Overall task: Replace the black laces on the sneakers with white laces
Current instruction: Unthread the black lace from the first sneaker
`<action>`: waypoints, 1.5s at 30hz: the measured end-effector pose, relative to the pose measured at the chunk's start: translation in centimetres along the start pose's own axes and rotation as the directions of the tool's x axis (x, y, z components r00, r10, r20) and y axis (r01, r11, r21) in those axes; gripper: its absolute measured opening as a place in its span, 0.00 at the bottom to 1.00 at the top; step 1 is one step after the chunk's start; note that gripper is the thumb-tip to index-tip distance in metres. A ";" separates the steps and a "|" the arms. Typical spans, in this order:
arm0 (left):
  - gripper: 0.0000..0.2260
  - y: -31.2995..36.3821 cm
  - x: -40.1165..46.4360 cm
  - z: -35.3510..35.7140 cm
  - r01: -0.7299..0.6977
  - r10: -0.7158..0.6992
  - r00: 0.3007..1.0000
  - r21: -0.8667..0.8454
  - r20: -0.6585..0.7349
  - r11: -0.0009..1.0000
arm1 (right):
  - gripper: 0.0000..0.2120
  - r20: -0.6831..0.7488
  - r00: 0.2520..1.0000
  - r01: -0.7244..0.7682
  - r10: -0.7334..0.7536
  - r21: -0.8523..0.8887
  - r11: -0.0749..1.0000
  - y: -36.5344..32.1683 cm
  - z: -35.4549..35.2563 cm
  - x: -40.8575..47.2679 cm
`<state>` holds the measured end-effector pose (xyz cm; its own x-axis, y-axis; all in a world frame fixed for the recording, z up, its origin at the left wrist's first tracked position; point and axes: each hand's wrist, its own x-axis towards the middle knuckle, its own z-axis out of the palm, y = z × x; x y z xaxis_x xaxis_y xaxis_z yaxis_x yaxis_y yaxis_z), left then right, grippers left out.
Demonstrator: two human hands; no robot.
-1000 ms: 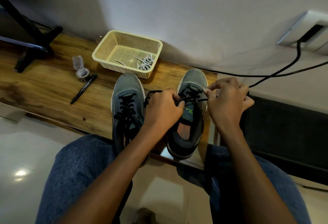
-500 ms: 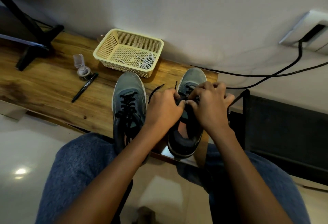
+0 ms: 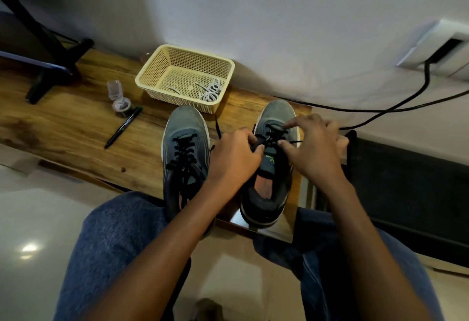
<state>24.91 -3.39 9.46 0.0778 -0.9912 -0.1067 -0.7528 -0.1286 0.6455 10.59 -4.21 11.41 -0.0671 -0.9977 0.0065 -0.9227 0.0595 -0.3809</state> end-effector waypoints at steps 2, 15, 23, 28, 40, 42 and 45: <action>0.07 0.1 0.0 0.1 -0.008 0.008 1.000 0.009 0.004 1.000 | 0.12 0.052 0.997 0.059 -0.056 -0.065 0.996 -0.5 0.7 -0.1; 0.06 0.1 0.0 -0.1 0.005 -0.004 1.000 -0.017 0.008 1.000 | 0.02 -0.205 0.973 -0.084 0.103 0.101 0.991 0.1 0.4 0.2; 0.07 -0.2 0.1 0.0 -0.003 0.003 1.000 -0.003 -0.004 1.000 | 0.12 0.060 0.998 0.033 -0.034 0.020 0.999 -0.6 1.1 0.1; 0.07 -0.1 0.1 0.1 -0.023 0.023 1.000 0.011 -0.002 1.000 | 0.11 0.048 0.996 0.087 -0.081 -0.148 0.985 -1.1 2.0 -0.1; 0.06 0.1 -0.3 -0.1 -0.051 0.051 0.999 0.008 -0.009 0.999 | 0.05 -0.134 0.987 -0.094 0.087 -0.048 0.994 0.1 1.0 0.0; 0.06 0.0 -0.3 -0.1 -0.041 0.041 0.999 0.011 -0.010 0.999 | 0.08 -0.039 0.999 -0.038 0.036 -0.061 0.997 -0.1 1.1 0.0; 0.07 0.1 -0.4 -0.2 -0.052 0.053 0.999 0.025 -0.011 0.998 | 0.12 0.043 0.997 0.062 -0.059 -0.078 0.995 -0.7 1.5 -0.1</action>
<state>24.92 -3.06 9.68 0.0454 -0.9969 -0.0641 -0.7717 -0.0757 0.6315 11.80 -4.24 10.33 0.0037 -0.9999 -0.0112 -0.9518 -0.0001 -0.3067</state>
